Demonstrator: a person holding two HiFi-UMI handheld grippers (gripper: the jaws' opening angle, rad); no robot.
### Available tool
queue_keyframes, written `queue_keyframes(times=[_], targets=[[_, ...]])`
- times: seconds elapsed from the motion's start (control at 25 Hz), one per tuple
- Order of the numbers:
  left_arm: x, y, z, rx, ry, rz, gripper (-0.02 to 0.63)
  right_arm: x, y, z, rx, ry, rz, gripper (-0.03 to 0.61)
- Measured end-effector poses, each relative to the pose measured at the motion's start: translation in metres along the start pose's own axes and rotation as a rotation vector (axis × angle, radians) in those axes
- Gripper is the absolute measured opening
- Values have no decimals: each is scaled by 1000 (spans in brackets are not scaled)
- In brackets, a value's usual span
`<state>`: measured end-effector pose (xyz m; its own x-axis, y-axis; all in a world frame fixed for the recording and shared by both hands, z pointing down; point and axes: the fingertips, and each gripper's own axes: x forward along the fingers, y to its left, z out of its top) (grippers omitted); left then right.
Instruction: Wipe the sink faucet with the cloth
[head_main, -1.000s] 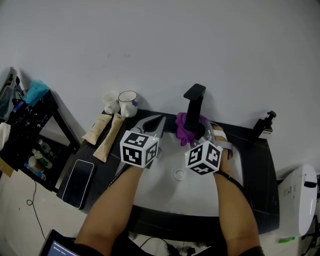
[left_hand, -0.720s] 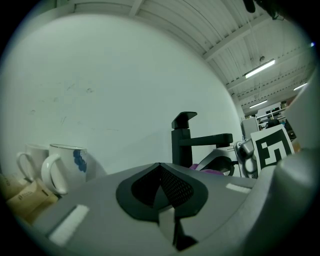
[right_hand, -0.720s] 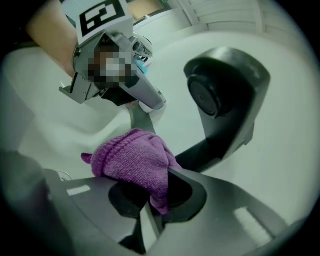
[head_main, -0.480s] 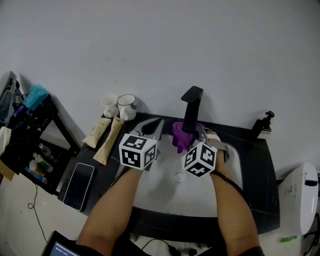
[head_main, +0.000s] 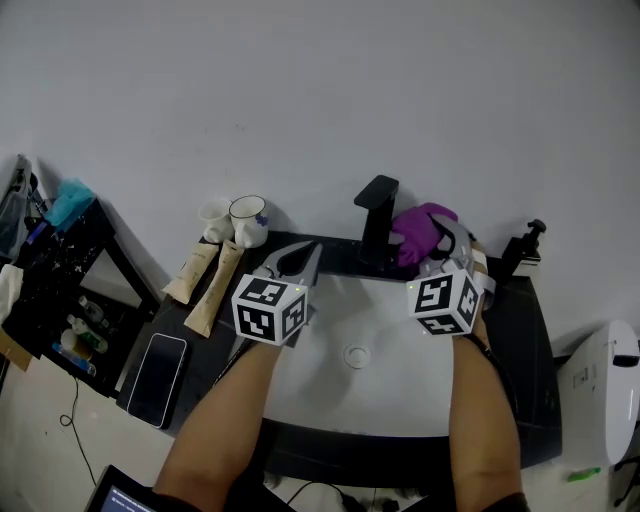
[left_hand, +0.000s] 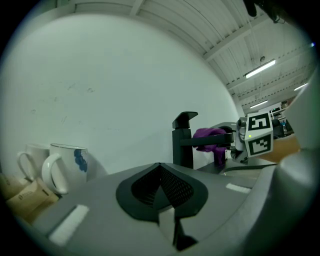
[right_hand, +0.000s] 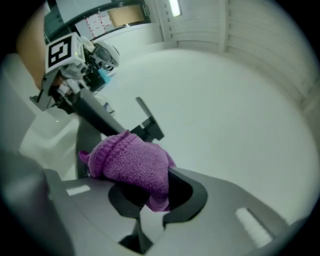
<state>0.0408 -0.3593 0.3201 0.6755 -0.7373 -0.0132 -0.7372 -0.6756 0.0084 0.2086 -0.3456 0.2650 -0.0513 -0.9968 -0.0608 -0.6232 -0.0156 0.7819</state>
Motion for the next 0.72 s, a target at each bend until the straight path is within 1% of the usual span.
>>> queue_keyframes(times=[0.08, 0.16, 0.28, 0.4, 0.72], targets=[[0, 0, 0, 0, 0, 1, 17, -4, -23, 8, 14, -35, -76, 54], [0, 1, -1, 0, -1, 3, 17, -8, -40, 21, 6, -69, -132, 55], [0, 1, -1, 2, -1, 3, 17, -11, -54, 36, -33, -80, -169, 55], [0, 2, -1, 5, 1, 3, 17, -6, -47, 36, -58, -59, -144, 55], [0, 1, -1, 1, 0, 3, 17, 7, -6, 5, -126, 23, -36, 55]])
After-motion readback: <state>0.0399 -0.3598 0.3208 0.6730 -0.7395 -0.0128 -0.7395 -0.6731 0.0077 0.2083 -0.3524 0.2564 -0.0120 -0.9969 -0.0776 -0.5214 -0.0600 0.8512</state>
